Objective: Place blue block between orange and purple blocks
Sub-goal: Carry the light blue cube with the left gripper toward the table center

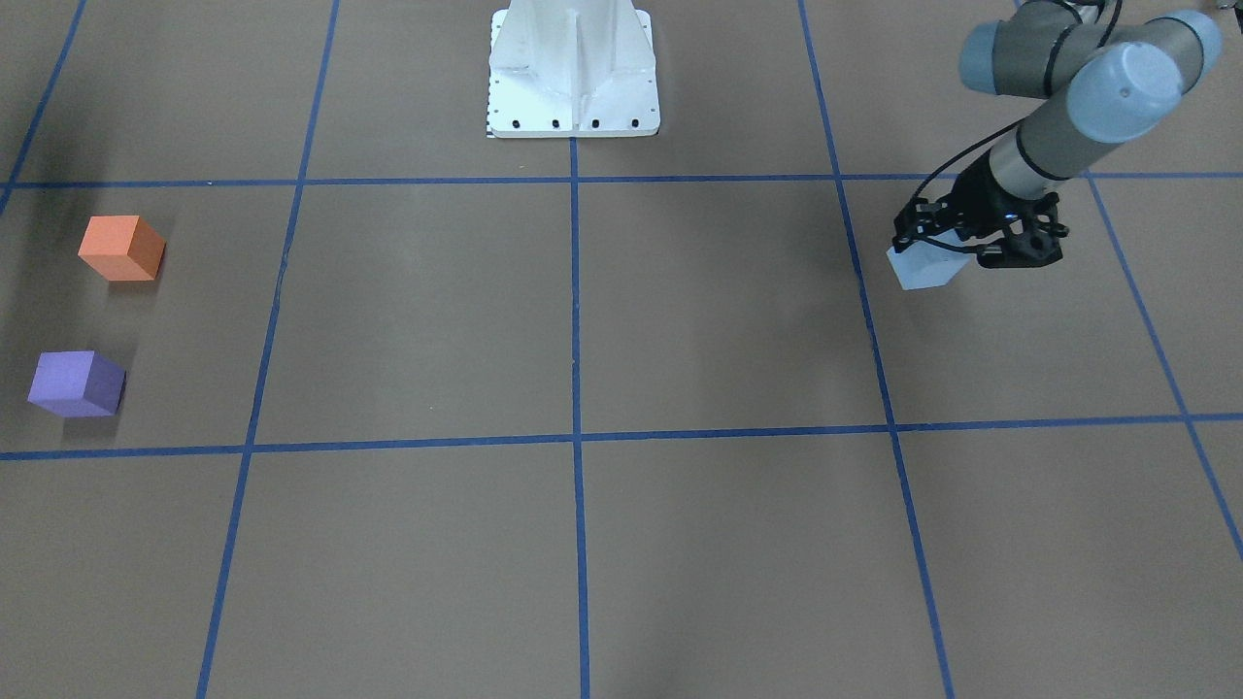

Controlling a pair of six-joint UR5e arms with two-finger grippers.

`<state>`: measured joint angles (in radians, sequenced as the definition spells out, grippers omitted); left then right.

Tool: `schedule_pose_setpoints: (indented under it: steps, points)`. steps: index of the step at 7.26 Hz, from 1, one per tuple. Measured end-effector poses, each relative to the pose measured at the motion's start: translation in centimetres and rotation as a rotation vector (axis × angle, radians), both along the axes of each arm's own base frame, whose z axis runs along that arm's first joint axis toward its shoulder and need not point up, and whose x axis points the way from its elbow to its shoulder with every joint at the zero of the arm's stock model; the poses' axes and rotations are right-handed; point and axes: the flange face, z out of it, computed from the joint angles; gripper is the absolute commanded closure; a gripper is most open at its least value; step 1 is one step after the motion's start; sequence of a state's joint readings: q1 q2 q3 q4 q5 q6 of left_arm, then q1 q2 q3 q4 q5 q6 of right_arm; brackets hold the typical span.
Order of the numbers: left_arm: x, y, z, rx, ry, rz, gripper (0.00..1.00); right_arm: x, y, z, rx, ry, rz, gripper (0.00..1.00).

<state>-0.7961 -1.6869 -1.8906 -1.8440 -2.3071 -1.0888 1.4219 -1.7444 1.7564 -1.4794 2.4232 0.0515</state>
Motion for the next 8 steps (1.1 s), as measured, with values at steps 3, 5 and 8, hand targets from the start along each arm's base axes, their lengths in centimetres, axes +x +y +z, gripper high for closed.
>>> schedule_pose_setpoints:
  steps: [3, 5, 8]
  points:
    - [19.8, 1.4, -18.8, -0.029, 0.035, -0.037, 1.00, -0.1, -0.3, -0.7, 0.045, -0.013, 0.003, 0.00]
    - [30.0, 0.3, -27.6, -0.029, 0.016, -0.053, 1.00, -0.2, -0.2, -0.8, 0.045, -0.023, 0.002, 0.00]
    - [38.9, 1.0, -35.5, 0.029, -0.037, -0.084, 1.00, -0.6, -0.3, -1.2, 0.055, -0.044, -0.005, 0.00]
